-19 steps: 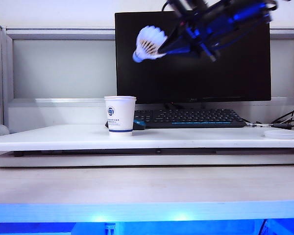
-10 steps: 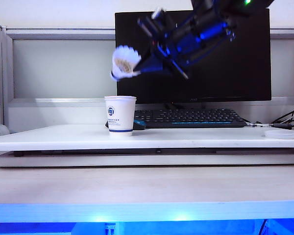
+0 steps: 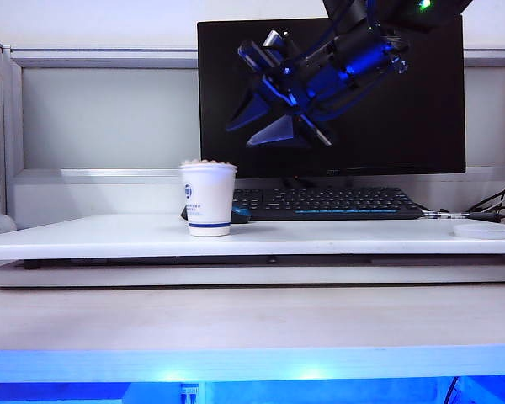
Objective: Pick up the badminton from the table and put it into the white paper cup.
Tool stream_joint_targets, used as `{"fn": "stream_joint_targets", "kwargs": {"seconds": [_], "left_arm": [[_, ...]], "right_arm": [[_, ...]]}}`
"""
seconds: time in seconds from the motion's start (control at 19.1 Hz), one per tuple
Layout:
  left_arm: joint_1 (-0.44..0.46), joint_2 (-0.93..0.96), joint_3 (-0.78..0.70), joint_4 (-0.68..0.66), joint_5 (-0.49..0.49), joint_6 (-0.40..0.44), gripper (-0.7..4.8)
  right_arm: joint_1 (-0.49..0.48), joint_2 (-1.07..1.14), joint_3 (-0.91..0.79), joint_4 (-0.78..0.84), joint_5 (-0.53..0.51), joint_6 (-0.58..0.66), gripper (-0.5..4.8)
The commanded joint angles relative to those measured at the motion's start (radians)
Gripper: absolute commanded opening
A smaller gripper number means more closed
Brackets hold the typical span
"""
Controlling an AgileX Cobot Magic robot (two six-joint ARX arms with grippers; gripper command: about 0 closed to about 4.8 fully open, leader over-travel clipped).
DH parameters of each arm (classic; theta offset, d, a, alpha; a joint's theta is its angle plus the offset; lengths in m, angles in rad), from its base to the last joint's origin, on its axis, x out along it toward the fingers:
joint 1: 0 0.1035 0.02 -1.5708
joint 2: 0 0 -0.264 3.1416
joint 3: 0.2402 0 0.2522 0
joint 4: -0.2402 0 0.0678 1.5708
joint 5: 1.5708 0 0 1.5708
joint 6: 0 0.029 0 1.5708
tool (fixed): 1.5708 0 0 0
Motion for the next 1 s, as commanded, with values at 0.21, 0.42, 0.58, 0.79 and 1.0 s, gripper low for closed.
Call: {"fn": "stream_joint_targets", "kwargs": {"seconds": [0.21, 0.42, 0.58, 0.79, 1.0], "left_arm": [[0.0, 0.0, 0.004, 0.017, 0.006, 0.003, -0.05], [0.0, 0.0, 0.005, 0.02, 0.01, 0.003, -0.05], [0.0, 0.0, 0.005, 0.02, 0.01, 0.002, -0.05], [0.0, 0.0, 0.005, 0.021, 0.016, 0.003, -0.05], [0.0, 0.0, 0.005, 0.023, 0.044, 0.003, -0.05]], "right_arm": [[0.0, -0.005, 0.005, 0.142, 0.0, -0.003, -0.11], [-0.001, -0.028, 0.002, 0.145, 0.097, -0.109, -0.09], [-0.016, -0.085, 0.001, 0.085, 0.176, -0.215, -0.09], [-0.095, -0.163, -0.001, 0.034, 0.185, -0.245, -0.09], [-0.203, -0.244, -0.001, -0.039, 0.185, -0.275, -0.09]]}}
